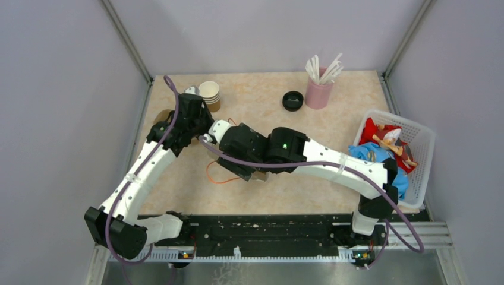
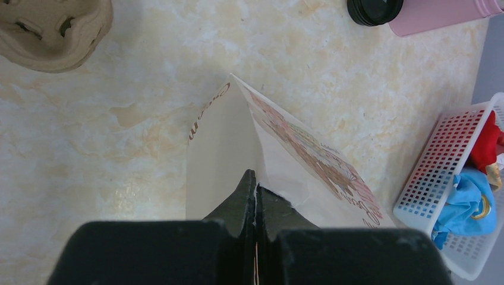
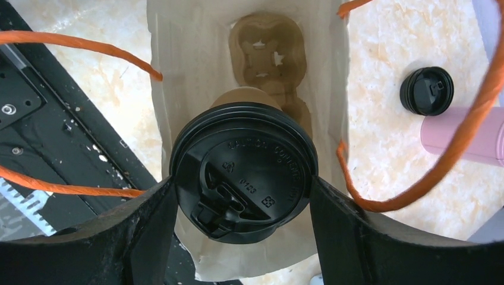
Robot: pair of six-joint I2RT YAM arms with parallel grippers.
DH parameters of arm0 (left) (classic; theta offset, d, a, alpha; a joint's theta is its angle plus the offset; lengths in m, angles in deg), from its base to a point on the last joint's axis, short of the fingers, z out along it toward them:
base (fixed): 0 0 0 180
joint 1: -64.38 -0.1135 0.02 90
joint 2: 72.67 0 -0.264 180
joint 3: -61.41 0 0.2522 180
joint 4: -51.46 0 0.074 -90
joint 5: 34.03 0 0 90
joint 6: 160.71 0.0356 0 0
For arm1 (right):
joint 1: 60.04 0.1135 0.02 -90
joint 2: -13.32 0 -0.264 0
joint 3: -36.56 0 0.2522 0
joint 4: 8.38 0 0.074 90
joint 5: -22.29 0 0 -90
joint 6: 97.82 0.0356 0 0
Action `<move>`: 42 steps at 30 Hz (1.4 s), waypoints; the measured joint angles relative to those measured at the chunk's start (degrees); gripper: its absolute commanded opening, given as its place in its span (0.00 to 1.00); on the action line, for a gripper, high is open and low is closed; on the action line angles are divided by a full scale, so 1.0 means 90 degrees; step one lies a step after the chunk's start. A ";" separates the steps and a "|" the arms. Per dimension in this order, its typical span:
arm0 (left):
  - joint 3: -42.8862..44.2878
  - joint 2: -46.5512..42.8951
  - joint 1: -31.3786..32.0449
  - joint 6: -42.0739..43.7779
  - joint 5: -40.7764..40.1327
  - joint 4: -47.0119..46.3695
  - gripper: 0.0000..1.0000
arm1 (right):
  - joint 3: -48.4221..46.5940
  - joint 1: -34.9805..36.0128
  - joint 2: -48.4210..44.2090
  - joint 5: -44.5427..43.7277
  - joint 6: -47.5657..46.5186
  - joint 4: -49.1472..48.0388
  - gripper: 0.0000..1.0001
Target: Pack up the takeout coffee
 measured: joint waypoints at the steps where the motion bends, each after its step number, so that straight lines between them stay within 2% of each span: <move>1: -0.0005 -0.0002 0.0000 0.0000 0.0007 -0.0015 0.00 | 0.0114 0.0000 -0.0044 -0.0005 -0.0005 -0.0087 0.68; 6: -0.0277 -0.0187 0.0000 0.0005 0.0177 -0.0381 0.00 | 0.1122 -0.0005 -0.0291 0.0007 -0.0024 -0.0410 0.68; 17: -0.1120 -0.0954 0.0005 0.0104 0.0702 -0.1545 0.00 | 0.2113 -0.0202 -0.0559 -0.0121 -0.0168 -0.1219 0.68; 25: -0.2526 -0.1936 0.0051 0.0430 0.0867 -0.3104 0.00 | 0.2735 -0.0352 -0.0816 -0.0381 -0.0755 -0.1872 0.69; 30: -0.3019 -0.2130 0.0053 0.0775 0.1008 -0.3939 0.00 | 0.3007 -0.0561 -0.0855 -0.0372 -0.1081 -0.2089 0.70; 37: -0.3237 -0.2147 0.0070 0.1141 0.1282 -0.4235 0.00 | 0.3781 -0.0748 -0.1195 -0.0279 -0.1501 -0.2664 0.70; 42: -0.3351 -0.2324 0.0075 0.1294 0.1479 -0.4056 0.00 | 0.4255 -0.0814 -0.1506 -0.0053 -0.1717 -0.3004 0.70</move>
